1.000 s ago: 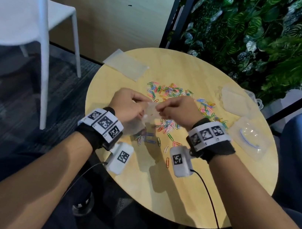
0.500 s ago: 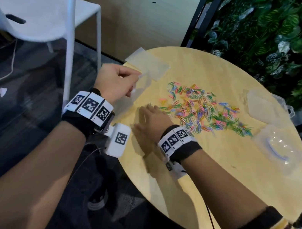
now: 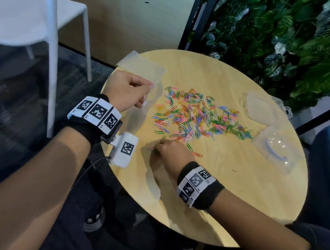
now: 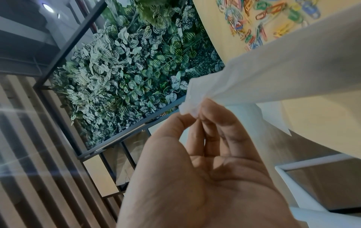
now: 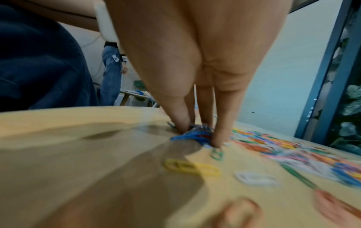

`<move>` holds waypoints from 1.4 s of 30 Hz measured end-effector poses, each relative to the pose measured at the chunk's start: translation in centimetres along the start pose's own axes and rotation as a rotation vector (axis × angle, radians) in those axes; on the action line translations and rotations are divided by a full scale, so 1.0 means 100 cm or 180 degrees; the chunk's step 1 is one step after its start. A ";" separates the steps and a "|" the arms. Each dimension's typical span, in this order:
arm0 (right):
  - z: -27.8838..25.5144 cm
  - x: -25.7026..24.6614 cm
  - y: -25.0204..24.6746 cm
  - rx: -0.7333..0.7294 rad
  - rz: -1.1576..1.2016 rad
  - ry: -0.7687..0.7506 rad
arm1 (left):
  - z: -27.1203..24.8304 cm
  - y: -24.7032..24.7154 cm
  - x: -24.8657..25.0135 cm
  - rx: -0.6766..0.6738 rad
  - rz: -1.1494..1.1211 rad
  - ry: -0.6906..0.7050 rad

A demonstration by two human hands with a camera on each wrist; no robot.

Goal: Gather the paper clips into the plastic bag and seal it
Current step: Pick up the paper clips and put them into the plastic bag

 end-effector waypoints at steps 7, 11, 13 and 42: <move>-0.019 0.072 -0.015 0.0408 0.1304 0.1255 | -0.011 0.025 0.000 -0.0326 0.0073 -0.0011; -0.035 0.112 -0.019 0.1020 0.3952 0.2457 | -0.016 0.037 -0.007 -0.0578 0.0232 -0.0093; -0.037 0.120 -0.025 0.1225 0.5267 0.2686 | -0.016 0.044 -0.012 -0.0715 0.0267 -0.0160; -0.006 0.076 -0.053 0.0496 0.2689 0.2029 | -0.029 0.084 -0.022 -0.1117 0.0107 -0.0420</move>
Point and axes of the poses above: each hand's wrist, its own z-axis towards the middle knuckle, its own y-axis out of the palm, x = y × z, the point moved 3 cm from there along z, towards the middle knuckle, and after that the axes turned 4 degrees about x, right-handed, at the moved point
